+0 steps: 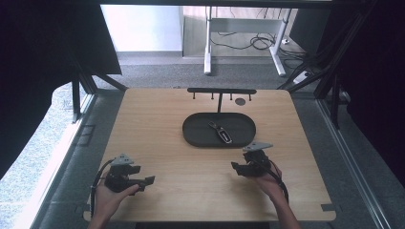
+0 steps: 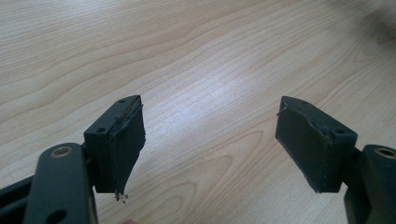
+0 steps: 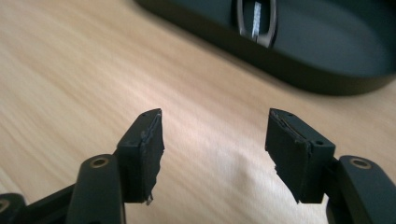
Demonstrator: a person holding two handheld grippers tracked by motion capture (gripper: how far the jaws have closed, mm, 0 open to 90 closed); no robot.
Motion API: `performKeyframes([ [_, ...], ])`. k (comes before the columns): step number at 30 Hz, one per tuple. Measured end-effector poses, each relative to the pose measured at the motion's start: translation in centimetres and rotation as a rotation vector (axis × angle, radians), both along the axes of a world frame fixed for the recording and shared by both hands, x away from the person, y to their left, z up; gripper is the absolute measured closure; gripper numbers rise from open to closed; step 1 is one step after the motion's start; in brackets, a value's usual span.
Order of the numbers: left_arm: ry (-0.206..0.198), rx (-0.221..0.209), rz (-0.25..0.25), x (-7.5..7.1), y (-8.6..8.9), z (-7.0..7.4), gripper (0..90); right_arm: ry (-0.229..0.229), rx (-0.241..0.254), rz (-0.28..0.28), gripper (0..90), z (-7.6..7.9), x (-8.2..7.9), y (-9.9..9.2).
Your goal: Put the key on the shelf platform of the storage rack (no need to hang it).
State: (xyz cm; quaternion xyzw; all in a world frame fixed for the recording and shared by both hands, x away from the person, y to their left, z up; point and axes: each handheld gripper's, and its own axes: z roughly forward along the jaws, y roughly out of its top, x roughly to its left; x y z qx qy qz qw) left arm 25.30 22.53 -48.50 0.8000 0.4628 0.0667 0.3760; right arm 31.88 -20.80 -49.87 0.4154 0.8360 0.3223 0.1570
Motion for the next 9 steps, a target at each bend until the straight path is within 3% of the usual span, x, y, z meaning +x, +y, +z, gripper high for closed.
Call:
performKeyframes([
  [9,-0.002,-0.002,-0.002,0.03,-0.01,0.03,24.2,-0.024,0.005,0.003,36.8,-0.08,-0.36,0.03],
])
